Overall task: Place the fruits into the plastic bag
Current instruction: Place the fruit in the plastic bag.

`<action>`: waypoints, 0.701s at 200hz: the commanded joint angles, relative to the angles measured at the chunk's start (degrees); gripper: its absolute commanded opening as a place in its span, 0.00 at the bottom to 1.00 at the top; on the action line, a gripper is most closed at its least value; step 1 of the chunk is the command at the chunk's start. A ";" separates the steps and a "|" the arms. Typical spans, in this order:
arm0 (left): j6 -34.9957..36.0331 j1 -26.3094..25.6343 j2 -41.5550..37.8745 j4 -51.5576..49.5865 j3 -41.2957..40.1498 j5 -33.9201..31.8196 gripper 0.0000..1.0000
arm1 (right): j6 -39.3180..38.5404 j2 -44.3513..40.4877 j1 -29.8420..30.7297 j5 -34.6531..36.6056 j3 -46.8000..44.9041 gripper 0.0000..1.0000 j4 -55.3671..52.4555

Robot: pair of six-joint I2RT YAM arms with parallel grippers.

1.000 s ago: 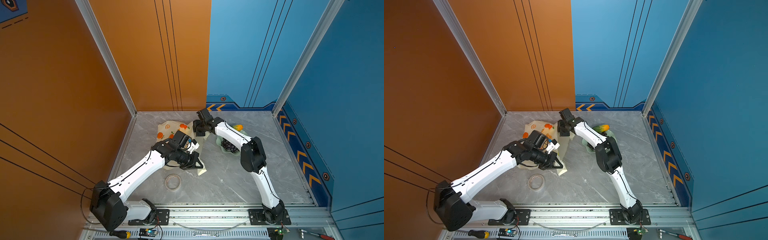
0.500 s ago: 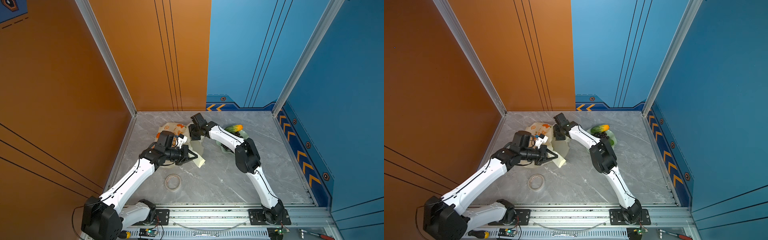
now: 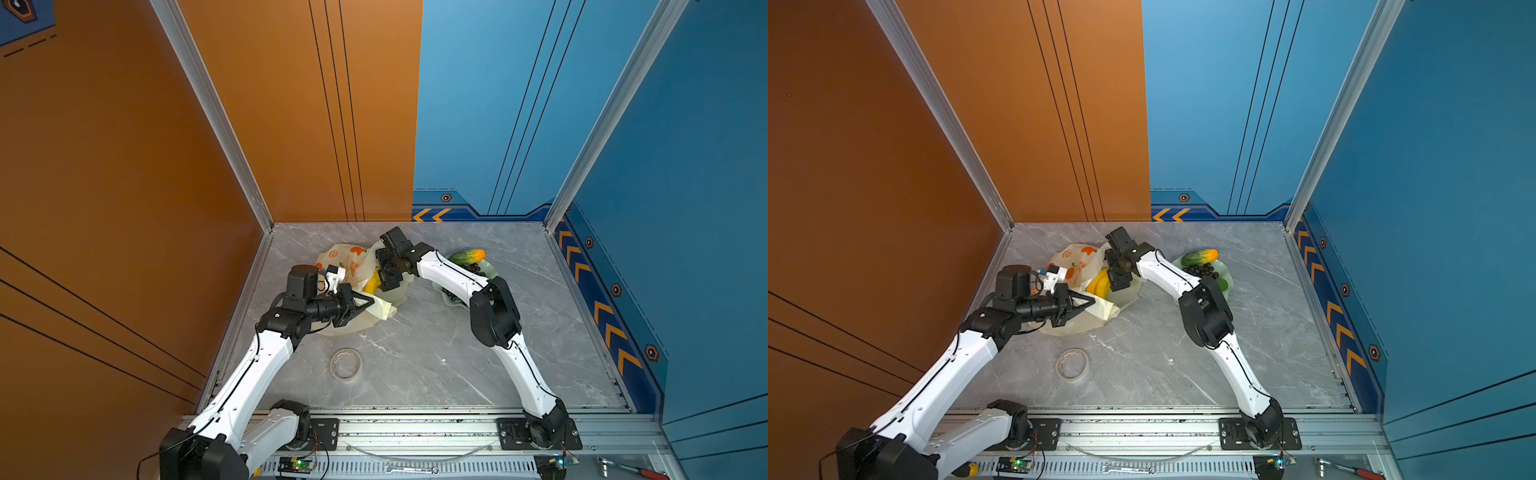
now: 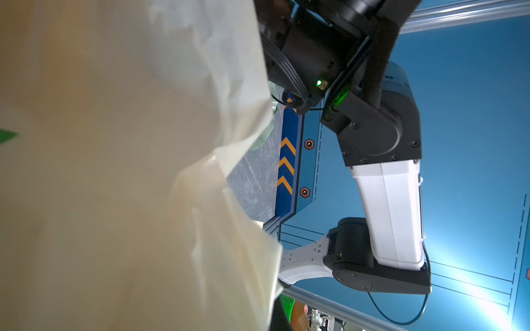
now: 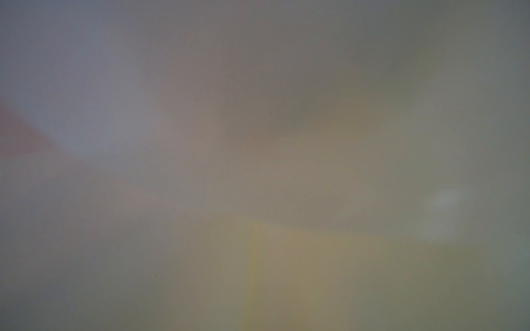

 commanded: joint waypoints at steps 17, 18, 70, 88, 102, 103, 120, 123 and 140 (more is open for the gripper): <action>1.78 2.23 -1.62 -4.57 -1.42 0.91 0.00 | -10.65 -7.67 -0.04 -4.26 -4.13 1.00 -4.78; 1.78 2.27 -1.67 -4.58 -1.38 0.91 0.00 | -10.76 -7.68 -0.04 -4.35 -4.14 1.00 -4.94; 2.83 4.14 -1.20 -6.08 -1.37 0.91 0.00 | -21.42 -10.69 -0.04 -9.72 -5.77 1.00 -6.87; 3.05 4.32 -0.82 -6.35 -0.99 0.87 0.00 | -25.34 -11.68 -0.04 -10.90 -6.51 1.00 -8.71; 3.10 4.32 -0.58 -6.44 -0.91 0.74 0.00 | -28.21 -12.53 -0.04 -11.47 -7.22 1.00 -10.36; 3.10 4.37 -0.58 -6.40 -0.91 0.74 0.00 | -28.42 -12.66 -0.04 -11.47 -7.31 1.00 -10.42; 3.19 4.33 -0.47 -6.38 -0.90 0.74 0.00 | -32.52 -14.55 1.62 -11.20 -8.76 1.00 -11.50; 3.19 4.32 -0.48 -6.41 -0.91 0.74 0.00 | -33.28 -15.01 1.63 -11.07 -9.06 1.00 -11.74; 3.19 4.33 -0.66 -6.42 -1.16 0.83 0.00 | -37.06 -17.89 1.42 -9.71 -10.80 1.00 -13.15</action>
